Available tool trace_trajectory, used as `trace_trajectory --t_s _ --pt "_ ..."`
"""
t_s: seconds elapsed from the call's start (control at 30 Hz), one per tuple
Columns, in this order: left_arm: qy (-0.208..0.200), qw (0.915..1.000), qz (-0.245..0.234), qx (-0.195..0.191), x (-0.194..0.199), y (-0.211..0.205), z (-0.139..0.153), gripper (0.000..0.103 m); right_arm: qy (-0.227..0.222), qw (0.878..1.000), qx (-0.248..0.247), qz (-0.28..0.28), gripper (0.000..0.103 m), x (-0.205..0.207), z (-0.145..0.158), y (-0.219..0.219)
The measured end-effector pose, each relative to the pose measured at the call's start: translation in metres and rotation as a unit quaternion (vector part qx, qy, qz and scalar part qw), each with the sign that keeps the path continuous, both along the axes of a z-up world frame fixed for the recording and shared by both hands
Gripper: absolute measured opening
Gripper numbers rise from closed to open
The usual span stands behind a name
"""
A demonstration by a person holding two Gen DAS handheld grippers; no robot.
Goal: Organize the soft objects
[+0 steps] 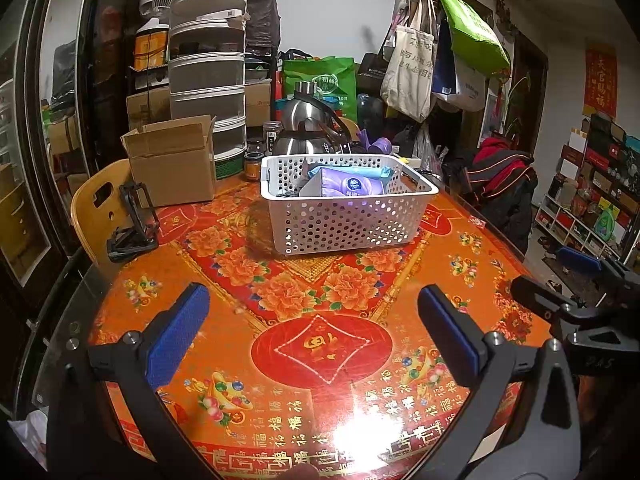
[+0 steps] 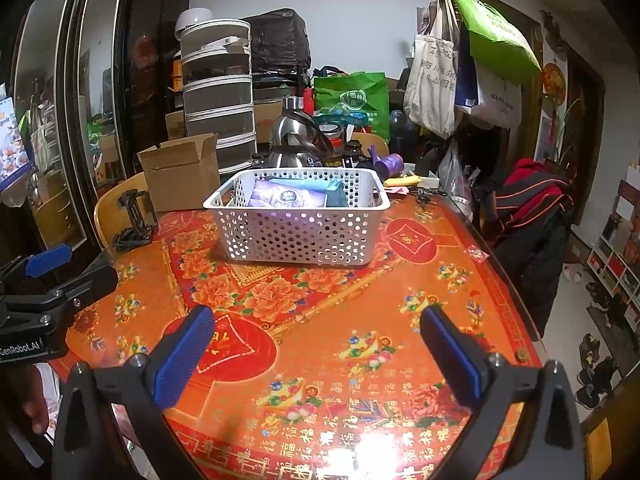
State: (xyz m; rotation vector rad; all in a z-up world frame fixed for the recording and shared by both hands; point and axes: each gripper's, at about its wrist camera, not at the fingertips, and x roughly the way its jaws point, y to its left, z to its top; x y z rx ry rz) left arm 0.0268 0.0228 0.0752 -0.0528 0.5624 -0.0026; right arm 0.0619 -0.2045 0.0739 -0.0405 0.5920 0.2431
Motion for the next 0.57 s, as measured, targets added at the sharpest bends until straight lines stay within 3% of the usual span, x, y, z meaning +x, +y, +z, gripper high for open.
trace_trajectory --t_s 0.57 --pt "0.001 0.9999 -0.014 0.001 -0.0016 -0.0001 -0.0033 0.103 -0.002 1.000 -0.003 0.000 0.102 -0.0001 0.0005 -0.0005"
